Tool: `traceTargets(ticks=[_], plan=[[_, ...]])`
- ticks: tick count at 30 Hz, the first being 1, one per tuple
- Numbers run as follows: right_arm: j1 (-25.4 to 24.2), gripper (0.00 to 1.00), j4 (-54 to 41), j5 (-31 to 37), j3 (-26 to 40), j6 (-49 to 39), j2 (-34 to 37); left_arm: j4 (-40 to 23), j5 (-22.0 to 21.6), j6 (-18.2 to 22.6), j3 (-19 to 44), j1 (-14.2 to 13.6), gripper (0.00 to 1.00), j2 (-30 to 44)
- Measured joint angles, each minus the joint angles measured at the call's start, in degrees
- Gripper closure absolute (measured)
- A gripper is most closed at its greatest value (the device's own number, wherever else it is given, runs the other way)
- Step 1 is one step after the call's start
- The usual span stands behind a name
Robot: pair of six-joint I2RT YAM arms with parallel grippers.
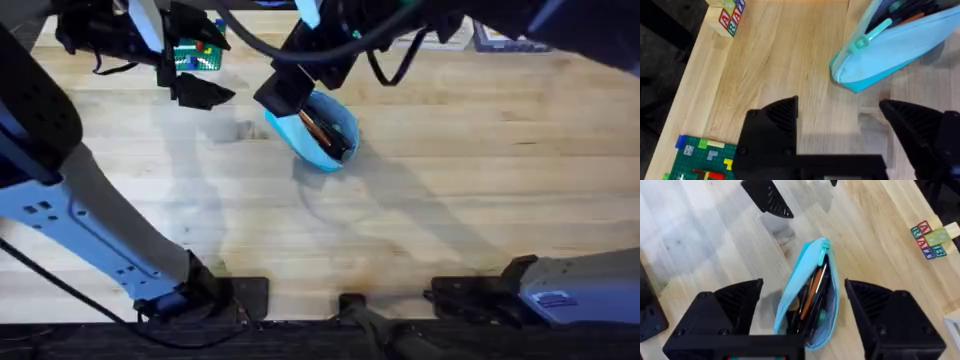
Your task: Unzip the bag, pick up the pens from the table one at a time and place them inside, then zip the bag closed.
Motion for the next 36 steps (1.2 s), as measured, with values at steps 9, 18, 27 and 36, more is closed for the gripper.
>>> traceTargets(ticks=[9,18,27,36], plan=[[2.4,0.005,-0.1,3.9,4.6,0.0,4.3,0.0,0.0,0.0,0.0,0.0,0.007,0.0],[3.9,0.005,2.1,6.5,5.8,0.0,8.9,0.0,0.0,0.0,0.0,0.0,0.007,0.0],[3.9,0.006,2.7,6.5,6.0,0.0,10.8,0.0,0.0,0.0,0.0,0.0,0.007,0.0],[2.7,0.011,3.7,6.5,6.1,3.0,15.0,-0.2,0.0,0.0,0.0,0.0,0.007,0.0]])
